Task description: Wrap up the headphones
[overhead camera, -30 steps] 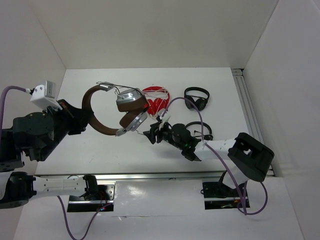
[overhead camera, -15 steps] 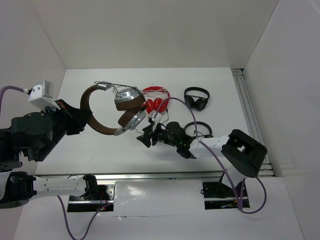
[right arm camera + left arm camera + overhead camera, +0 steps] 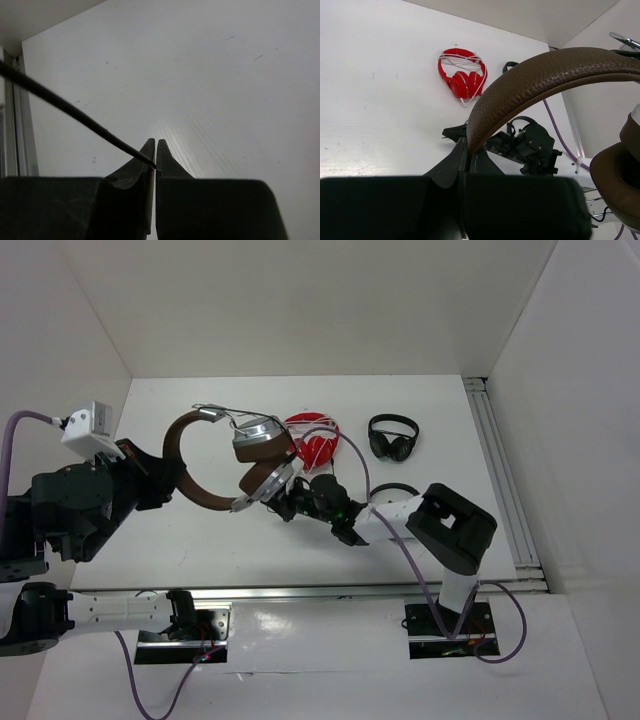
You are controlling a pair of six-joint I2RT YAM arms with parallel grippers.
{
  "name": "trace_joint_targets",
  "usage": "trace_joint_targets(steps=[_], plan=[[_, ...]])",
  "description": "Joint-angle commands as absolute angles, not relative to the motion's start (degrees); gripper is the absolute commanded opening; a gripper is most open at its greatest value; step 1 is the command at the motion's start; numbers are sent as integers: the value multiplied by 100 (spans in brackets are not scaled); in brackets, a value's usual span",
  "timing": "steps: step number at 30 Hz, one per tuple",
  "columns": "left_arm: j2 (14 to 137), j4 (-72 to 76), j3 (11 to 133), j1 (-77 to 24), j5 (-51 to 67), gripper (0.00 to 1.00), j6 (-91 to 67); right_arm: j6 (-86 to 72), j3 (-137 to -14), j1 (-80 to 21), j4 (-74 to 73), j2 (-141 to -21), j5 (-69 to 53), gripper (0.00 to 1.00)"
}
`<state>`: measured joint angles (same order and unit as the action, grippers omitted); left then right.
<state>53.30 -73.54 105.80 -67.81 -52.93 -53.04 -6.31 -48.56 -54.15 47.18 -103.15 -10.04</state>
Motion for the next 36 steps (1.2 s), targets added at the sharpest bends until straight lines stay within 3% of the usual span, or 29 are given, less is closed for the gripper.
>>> trace_joint_targets(steps=[1,6,11,22,30,36], plan=[[5247,-7136,10793,-6803,-5624,0,-5695,-773,-4554,-5449,5562,-10222,-818,0],[5063,-7189,10434,-6803,-5897,0,-6301,-923,-3614,-5764,5933,-9730,-116,0],[5123,-7382,10239,-6803,-6380,0,-6864,-843,-3332,-6617,5048,-9063,1853,0],[6582,-7778,10925,-6698,-6653,0,-6803,-1134,-4438,-8261,2005,-8755,3963,0],[6829,-5550,10266,-5292,-5688,0,-4091,-2389,-4798,-9026,126,-8552,5624,0],[7269,-5230,10039,-4308,-4932,0,-3683,-2391,-4799,-9482,-9,-8429,5678,0]])
